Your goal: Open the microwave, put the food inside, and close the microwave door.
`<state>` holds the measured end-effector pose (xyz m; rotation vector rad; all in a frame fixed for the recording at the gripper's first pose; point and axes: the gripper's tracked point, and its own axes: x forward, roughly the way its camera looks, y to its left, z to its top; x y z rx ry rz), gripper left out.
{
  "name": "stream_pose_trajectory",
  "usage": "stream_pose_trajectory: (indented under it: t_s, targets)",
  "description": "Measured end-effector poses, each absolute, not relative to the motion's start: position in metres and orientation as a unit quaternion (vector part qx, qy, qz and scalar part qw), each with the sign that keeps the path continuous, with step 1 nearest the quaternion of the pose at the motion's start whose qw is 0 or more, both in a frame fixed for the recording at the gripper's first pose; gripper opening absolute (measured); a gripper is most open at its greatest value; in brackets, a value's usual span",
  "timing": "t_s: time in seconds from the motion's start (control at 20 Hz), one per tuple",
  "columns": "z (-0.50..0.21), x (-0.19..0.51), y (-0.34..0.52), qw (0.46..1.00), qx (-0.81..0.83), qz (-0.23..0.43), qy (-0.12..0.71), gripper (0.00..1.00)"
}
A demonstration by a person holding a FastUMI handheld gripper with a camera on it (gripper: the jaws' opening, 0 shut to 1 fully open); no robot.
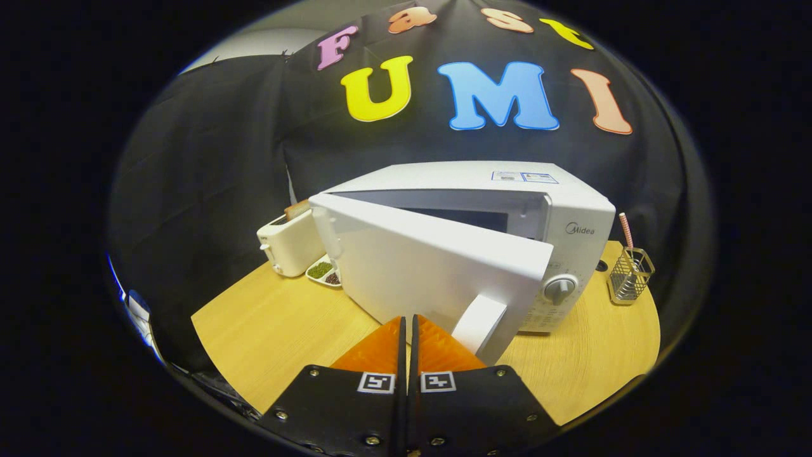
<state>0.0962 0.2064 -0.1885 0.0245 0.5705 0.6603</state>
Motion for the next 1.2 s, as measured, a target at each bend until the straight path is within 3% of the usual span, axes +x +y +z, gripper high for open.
stream_pose_trajectory:
  t_s: [0.75, 1.2]
  targets:
    - [-0.194, 0.182, 0.194, 0.942, 0.039, 0.196, 0.27, 0.01]
    - [-0.194, 0.185, 0.196, 0.95, 0.009, 0.186, 0.251, 0.01]
